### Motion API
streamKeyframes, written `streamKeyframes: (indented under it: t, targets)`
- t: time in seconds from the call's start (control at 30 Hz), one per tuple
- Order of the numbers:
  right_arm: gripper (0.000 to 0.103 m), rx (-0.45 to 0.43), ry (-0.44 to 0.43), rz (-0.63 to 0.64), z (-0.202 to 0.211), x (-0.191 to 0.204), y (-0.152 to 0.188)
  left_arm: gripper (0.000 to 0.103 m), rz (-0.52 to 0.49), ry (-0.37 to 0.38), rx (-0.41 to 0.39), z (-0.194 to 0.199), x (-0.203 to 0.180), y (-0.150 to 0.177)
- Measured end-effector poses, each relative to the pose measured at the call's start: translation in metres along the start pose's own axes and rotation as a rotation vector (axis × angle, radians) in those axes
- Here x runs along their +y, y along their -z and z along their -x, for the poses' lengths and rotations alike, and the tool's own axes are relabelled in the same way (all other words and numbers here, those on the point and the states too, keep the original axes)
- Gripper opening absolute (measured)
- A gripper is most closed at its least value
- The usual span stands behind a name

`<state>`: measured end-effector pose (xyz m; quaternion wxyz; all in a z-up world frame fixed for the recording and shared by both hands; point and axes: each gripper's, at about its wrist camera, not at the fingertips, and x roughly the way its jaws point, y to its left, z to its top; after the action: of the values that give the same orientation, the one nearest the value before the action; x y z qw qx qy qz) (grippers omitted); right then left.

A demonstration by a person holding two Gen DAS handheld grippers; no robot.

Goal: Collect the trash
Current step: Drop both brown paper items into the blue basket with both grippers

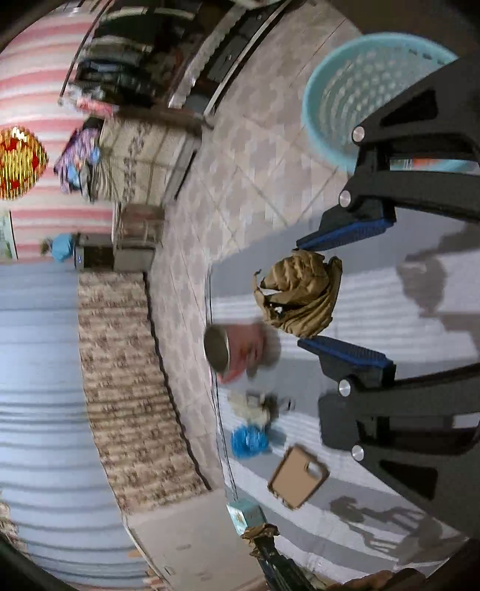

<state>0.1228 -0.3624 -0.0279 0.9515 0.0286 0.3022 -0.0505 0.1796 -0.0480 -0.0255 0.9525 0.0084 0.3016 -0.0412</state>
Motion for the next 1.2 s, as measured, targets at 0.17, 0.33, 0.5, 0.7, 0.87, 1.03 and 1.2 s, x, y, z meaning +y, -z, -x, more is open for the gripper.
streamKeyframes:
  t: [0.17,0.33,0.5,0.7,0.87,1.03,1.2]
  targets:
    - [0.047,-0.057,0.101,-0.064,0.023,-0.059,0.008,0.036,-0.056,0.066,-0.006,0.002,-0.062,0.001]
    - [0.047,-0.075,0.173,-0.119,0.025,-0.105,0.018,0.036,-0.119,0.132,-0.018,0.004,-0.127,0.000]
    - [0.047,-0.069,0.219,-0.183,0.025,-0.150,0.027,0.036,-0.178,0.231,-0.031,0.007,-0.200,0.004]
    - [0.047,-0.038,0.288,-0.225,0.019,-0.195,0.042,0.036,-0.249,0.360,-0.013,0.001,-0.286,0.026]
    - [0.047,-0.038,0.305,-0.282,0.021,-0.220,0.046,0.037,-0.302,0.439,0.017,-0.005,-0.342,0.044]
    - [0.047,-0.035,0.320,-0.299,0.019,-0.230,0.048,0.039,-0.336,0.502,0.039,-0.014,-0.381,0.049]
    - [0.047,-0.031,0.324,-0.317,0.020,-0.236,0.050,0.067,-0.355,0.502,0.069,-0.020,-0.394,0.051]
